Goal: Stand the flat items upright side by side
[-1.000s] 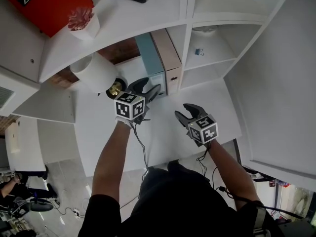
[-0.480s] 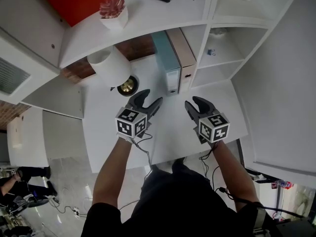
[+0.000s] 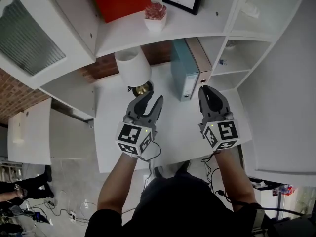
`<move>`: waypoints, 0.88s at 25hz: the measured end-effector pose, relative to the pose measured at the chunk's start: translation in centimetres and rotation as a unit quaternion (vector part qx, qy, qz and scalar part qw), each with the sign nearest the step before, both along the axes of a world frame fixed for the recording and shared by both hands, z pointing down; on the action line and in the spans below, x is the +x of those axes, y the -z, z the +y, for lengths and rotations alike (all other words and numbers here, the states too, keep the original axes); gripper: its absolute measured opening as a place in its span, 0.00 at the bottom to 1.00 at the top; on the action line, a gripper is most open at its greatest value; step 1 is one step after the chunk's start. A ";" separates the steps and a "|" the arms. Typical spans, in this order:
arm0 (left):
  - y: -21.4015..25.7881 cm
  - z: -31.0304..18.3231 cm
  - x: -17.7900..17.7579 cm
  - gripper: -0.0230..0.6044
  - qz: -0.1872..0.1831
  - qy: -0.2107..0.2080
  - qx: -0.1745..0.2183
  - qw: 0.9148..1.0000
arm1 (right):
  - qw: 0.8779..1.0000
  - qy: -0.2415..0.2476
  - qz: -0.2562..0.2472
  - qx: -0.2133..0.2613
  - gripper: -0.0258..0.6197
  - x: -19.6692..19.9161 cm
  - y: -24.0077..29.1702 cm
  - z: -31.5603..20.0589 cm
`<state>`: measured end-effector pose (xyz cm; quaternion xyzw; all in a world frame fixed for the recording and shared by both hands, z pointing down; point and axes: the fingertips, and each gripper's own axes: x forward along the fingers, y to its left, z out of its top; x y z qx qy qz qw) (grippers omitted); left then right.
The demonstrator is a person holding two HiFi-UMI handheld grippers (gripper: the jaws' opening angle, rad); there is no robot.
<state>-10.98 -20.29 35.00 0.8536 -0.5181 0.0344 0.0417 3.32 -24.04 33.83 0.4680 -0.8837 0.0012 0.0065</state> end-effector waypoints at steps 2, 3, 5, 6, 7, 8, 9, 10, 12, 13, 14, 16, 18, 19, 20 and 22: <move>2.3 0.6 -0.9 0.22 0.002 0.019 0.021 1.000 | 1.000 -0.002 0.000 0.028 0.09 -1.0 2.5 1.0; 3.3 0.9 -1.4 0.20 -0.003 0.029 0.032 0.999 | 0.999 -0.004 0.000 0.040 0.09 -1.4 3.5 1.4; 5.2 1.6 -2.2 0.19 -0.007 0.041 0.053 0.998 | 0.998 -0.007 -0.002 0.059 0.08 -2.2 5.2 2.4; 6.0 1.9 -2.5 0.19 -0.004 0.043 0.062 0.997 | 0.998 -0.008 -0.003 0.066 0.08 -2.5 5.8 2.7; 6.7 2.2 -2.9 0.19 0.000 0.045 0.069 0.997 | 0.997 -0.009 -0.003 0.072 0.07 -2.8 6.2 3.1; 7.3 2.5 -3.3 0.19 0.004 0.047 0.075 0.996 | 0.997 -0.010 -0.001 0.077 0.07 -3.1 6.6 3.4; 7.7 2.8 -3.7 0.19 0.008 0.048 0.080 0.996 | 0.997 -0.012 0.003 0.081 0.07 -3.4 6.8 3.7; 8.1 3.1 -4.1 0.19 0.011 0.048 0.084 0.995 | 0.996 -0.014 0.006 0.084 0.07 -3.6 7.0 3.9; 8.4 3.7 -4.8 0.19 0.014 0.046 0.088 0.995 | 0.996 -0.019 0.011 0.086 0.06 -3.8 7.1 4.3; 8.4 4.0 -5.1 0.19 0.013 0.045 0.089 0.995 | 0.996 -0.023 0.013 0.086 0.06 -3.9 7.1 4.5; 8.5 4.2 -5.3 0.19 0.012 0.044 0.090 0.995 | 0.996 -0.027 0.017 0.086 0.05 -3.9 7.1 4.6; 8.4 4.6 -5.7 0.19 0.010 0.040 0.092 0.995 | 0.995 -0.037 0.022 0.087 0.05 -3.9 7.1 4.9; 8.4 5.0 -6.1 0.19 0.012 0.036 0.093 0.995 | 0.995 -0.045 0.024 0.088 0.04 -4.0 7.2 5.2; 8.4 5.1 -6.3 0.19 0.012 0.035 0.094 0.995 | 0.995 -0.048 0.025 0.088 0.04 -4.2 7.3 5.4; 8.3 5.2 -6.6 0.19 0.012 0.033 0.095 0.995 | 0.994 -0.050 0.025 0.089 0.04 -4.3 7.3 5.6; 8.1 5.4 -6.9 0.19 0.011 0.030 0.094 0.995 | 0.994 -0.053 0.027 0.091 0.04 -4.6 7.4 5.9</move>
